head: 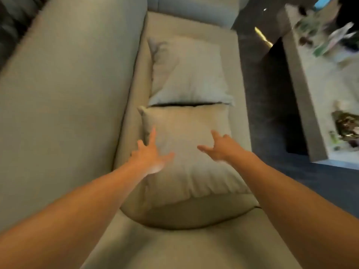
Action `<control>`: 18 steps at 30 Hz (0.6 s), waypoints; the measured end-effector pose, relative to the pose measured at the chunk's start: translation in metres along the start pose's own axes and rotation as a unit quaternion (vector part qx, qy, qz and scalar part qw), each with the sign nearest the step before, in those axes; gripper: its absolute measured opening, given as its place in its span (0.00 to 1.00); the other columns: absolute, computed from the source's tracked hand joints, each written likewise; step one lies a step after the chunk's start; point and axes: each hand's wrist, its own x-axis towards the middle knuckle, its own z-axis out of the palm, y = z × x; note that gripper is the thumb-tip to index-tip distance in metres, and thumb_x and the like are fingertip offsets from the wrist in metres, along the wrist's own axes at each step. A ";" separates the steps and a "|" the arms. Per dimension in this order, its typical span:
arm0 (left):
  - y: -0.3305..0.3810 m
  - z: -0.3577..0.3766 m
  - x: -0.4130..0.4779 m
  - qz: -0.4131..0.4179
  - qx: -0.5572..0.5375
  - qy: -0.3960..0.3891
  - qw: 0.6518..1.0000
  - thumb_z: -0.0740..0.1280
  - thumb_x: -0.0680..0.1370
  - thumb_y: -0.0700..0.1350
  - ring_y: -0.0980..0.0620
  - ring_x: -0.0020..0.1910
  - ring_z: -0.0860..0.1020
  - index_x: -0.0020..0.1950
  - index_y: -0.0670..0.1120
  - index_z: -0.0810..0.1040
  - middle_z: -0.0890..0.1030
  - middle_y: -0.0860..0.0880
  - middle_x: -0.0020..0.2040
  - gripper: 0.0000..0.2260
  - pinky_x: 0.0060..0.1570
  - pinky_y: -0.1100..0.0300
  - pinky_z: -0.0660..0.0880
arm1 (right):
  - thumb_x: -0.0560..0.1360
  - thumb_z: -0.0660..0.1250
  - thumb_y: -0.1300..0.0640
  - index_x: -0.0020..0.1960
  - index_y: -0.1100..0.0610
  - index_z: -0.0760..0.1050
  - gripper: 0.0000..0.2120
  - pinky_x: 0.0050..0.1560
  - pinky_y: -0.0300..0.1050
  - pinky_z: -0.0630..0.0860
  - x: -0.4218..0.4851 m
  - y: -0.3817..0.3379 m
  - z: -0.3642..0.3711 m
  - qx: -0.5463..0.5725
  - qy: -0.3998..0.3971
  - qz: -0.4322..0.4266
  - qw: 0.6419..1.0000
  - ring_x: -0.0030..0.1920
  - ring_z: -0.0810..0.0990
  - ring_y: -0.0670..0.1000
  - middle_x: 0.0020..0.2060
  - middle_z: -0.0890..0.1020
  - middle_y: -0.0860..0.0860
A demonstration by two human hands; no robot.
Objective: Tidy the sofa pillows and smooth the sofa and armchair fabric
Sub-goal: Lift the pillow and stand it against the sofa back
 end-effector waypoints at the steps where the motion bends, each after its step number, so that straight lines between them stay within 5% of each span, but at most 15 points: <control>1: 0.004 0.018 0.011 -0.001 -0.033 0.027 0.999 0.64 0.70 0.72 0.31 0.72 0.61 0.77 0.61 0.35 0.53 0.37 0.78 0.48 0.68 0.41 0.62 | 0.74 0.59 0.31 0.79 0.48 0.44 0.43 0.73 0.61 0.59 0.018 0.013 0.017 0.028 0.020 0.001 0.999 0.75 0.58 0.64 0.78 0.53 0.63; 4: 0.006 0.071 0.049 -0.013 -0.141 0.106 0.984 0.67 0.65 0.73 0.34 0.71 0.63 0.76 0.65 0.39 0.57 0.38 0.75 0.50 0.70 0.42 0.61 | 0.66 0.60 0.24 0.76 0.35 0.37 0.48 0.74 0.68 0.50 0.063 0.052 0.063 0.128 0.091 0.016 0.987 0.76 0.50 0.68 0.79 0.44 0.60; 8: -0.002 0.095 0.068 0.030 -0.172 0.201 0.964 0.69 0.61 0.73 0.36 0.60 0.71 0.71 0.68 0.49 0.64 0.42 0.64 0.45 0.63 0.45 0.68 | 0.55 0.56 0.16 0.69 0.24 0.34 0.50 0.68 0.77 0.54 0.089 0.072 0.098 0.225 0.163 -0.006 0.960 0.74 0.55 0.71 0.79 0.47 0.54; 14: 0.034 0.057 0.038 0.061 -0.157 0.235 0.957 0.76 0.64 0.62 0.43 0.54 0.75 0.70 0.66 0.63 0.67 0.48 0.56 0.38 0.56 0.56 0.70 | 0.62 0.62 0.22 0.76 0.32 0.42 0.49 0.74 0.66 0.53 0.080 0.069 0.091 0.333 0.110 0.021 0.936 0.76 0.55 0.65 0.78 0.53 0.58; 18: 0.069 -0.027 0.011 0.127 -0.019 0.229 0.965 0.74 0.68 0.59 0.43 0.56 0.73 0.71 0.64 0.62 0.64 0.47 0.58 0.35 0.59 0.49 0.73 | 0.66 0.62 0.28 0.78 0.41 0.42 0.49 0.75 0.58 0.56 0.060 0.031 0.084 0.466 0.017 0.002 0.885 0.75 0.59 0.63 0.78 0.57 0.59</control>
